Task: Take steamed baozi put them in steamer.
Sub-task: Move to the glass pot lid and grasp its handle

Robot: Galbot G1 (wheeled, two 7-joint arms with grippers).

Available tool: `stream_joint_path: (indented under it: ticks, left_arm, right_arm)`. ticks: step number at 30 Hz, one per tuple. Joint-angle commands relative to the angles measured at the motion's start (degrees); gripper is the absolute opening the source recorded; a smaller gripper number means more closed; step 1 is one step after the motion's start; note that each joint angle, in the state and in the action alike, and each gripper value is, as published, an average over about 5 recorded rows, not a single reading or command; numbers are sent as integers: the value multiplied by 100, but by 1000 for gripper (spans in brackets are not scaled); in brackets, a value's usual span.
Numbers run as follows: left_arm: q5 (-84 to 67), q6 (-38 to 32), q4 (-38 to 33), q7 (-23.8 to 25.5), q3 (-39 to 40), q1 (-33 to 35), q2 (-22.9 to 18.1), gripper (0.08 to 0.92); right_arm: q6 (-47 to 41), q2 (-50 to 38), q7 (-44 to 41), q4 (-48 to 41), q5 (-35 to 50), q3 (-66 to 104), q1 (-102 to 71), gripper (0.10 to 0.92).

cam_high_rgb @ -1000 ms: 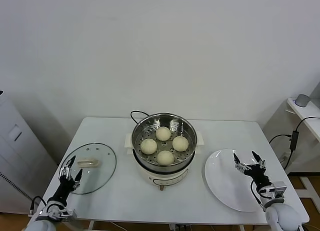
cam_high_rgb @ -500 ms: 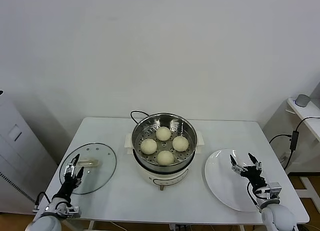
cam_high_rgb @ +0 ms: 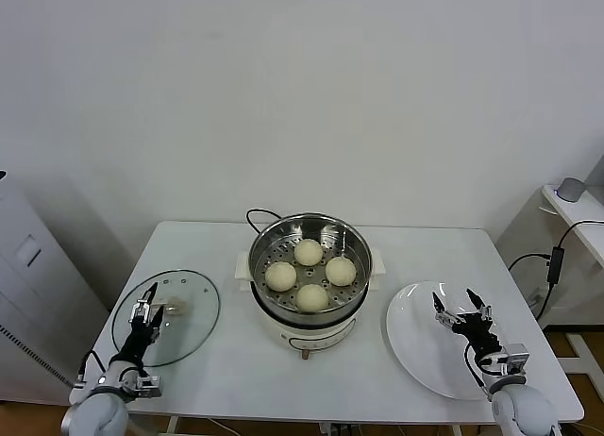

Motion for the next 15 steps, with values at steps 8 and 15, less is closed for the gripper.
stream_joint_path:
  ticks: [8,15]
  left_arm:
    - [66,-38,430,12,44,-383,-115,753]
    - [137,-211,414,-95,3,-365,-189,548]
  right_arm:
    - [-10,5,15,-42,2,12,22,823]
    - [-29,-5,37,-44,13,21,56,823]
